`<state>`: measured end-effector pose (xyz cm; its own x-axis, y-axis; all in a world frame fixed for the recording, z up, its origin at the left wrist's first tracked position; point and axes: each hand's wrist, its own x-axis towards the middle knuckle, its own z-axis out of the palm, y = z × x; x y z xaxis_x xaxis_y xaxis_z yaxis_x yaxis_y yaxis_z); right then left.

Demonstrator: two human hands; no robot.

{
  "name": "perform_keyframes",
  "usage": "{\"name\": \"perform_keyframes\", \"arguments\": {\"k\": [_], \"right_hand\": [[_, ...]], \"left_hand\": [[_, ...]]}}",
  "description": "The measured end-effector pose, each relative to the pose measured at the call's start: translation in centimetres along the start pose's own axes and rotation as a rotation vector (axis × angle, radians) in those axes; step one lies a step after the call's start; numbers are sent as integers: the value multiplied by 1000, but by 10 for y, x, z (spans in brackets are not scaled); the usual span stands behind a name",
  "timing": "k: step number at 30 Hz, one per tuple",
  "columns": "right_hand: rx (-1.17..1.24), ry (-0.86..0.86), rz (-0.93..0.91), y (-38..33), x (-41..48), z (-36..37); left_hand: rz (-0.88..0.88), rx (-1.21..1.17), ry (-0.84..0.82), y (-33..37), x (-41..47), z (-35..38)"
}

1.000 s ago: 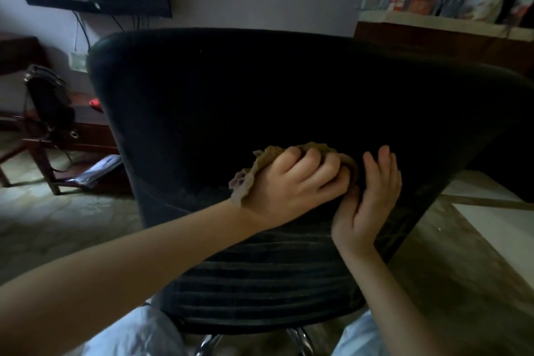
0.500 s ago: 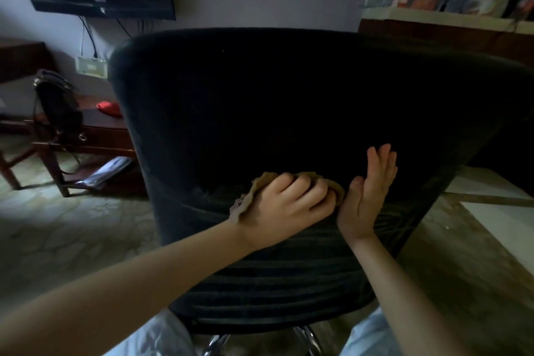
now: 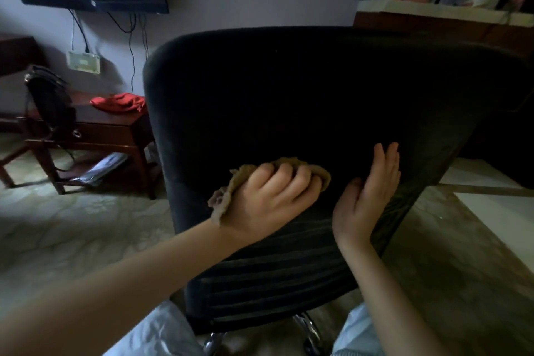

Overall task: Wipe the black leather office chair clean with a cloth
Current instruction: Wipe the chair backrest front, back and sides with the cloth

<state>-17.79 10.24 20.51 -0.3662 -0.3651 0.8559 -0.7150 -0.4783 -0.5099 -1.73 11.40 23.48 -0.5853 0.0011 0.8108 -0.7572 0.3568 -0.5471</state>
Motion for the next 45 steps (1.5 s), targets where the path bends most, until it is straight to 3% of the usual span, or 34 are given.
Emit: {"name": "perform_keyframes", "arguments": {"k": [5, 8, 17, 26, 30, 35, 45], "right_hand": [[9, -72, -215, -25, -14, 7], [52, -147, -226, -24, -13, 18], [-90, -200, -320, -1, -8, 29], [-13, -238, -234, 6, -3, 23], [48, -291, -193, 4, -3, 17], [-4, -329, -179, 2, -1, 17], [-82, -273, -258, 7, -3, 22]], "left_hand": [[86, -54, -177, 27, -61, 7], [104, -69, -208, 29, -70, 7], [24, -35, -22, -38, 0, -27], [-15, 77, 36, -49, -5, -43], [-41, -17, -55, -13, -53, -29], [112, -75, -222, 0, -93, -23], [115, 43, 98, -90, -31, -56]]}}
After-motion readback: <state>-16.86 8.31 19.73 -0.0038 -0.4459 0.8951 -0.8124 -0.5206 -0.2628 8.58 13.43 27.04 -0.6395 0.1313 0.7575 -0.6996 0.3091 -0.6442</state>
